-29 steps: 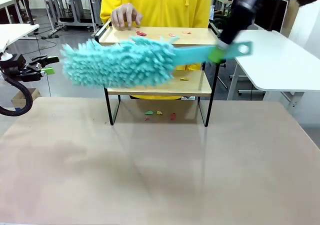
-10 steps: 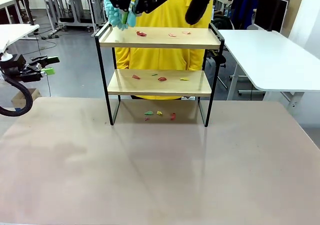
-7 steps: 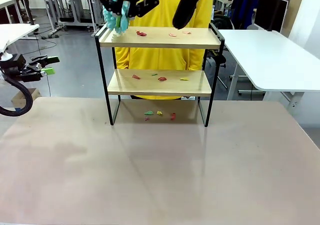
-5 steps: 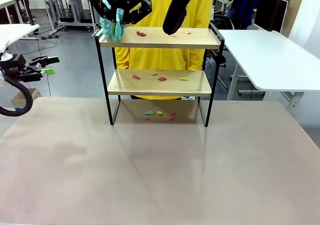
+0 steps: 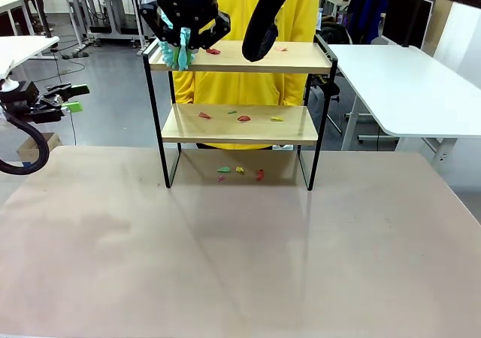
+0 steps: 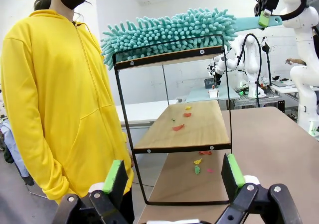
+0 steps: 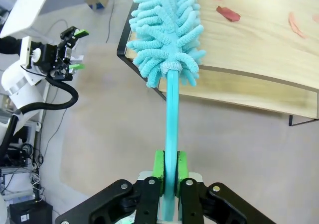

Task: Clean the shelf.
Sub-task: Clean the specific section of the Shelf indicated by the human with the Duster.

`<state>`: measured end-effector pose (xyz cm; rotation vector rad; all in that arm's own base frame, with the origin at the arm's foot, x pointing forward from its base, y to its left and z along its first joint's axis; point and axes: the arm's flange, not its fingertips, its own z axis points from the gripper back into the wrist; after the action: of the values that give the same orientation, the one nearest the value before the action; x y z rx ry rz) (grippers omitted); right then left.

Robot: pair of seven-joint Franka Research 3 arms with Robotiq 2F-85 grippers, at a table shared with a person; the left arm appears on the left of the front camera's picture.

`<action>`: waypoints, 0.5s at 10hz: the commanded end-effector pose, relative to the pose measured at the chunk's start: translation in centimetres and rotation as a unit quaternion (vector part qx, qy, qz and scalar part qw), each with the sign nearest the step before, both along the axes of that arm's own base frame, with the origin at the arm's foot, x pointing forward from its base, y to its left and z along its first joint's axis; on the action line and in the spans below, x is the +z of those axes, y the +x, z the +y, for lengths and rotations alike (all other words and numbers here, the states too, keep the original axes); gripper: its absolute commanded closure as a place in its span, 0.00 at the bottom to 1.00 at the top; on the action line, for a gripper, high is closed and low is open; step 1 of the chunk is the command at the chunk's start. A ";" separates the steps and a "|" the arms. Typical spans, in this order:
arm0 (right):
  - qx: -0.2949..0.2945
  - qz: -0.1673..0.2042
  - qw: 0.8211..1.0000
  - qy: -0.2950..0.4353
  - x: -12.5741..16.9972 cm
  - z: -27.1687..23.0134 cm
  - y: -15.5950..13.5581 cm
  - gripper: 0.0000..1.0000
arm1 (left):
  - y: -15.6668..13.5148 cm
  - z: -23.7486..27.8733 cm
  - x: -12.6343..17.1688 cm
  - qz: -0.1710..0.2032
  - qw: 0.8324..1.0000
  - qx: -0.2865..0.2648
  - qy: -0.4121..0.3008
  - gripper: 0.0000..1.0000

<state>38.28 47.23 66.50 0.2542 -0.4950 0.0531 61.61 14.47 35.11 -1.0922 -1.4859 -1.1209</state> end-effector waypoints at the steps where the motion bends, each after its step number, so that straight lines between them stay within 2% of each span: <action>1: 0.000 -0.001 1.000 0.002 0.1 0.0 0.0 0.87 | -0.2 -0.1 0.2 -0.003 1.000 0.001 0.002 0.00; 3: 0.000 0.000 1.000 0.000 0.0 0.0 0.0 0.87 | -0.2 -0.1 0.2 -0.003 1.000 0.001 0.002 0.00; 4: -0.016 0.028 0.999 0.001 0.0 -1.7 0.6 0.87 | -0.2 -0.1 0.2 -0.003 1.000 0.001 0.002 0.00; 5: -0.034 0.039 0.999 0.006 0.2 -3.7 0.8 0.87 | -0.2 -0.1 0.2 -0.003 1.000 0.001 0.002 0.00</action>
<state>39.24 45.94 66.48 0.2485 -0.4639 0.0138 61.61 14.48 35.11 -1.0921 -1.4859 -1.1209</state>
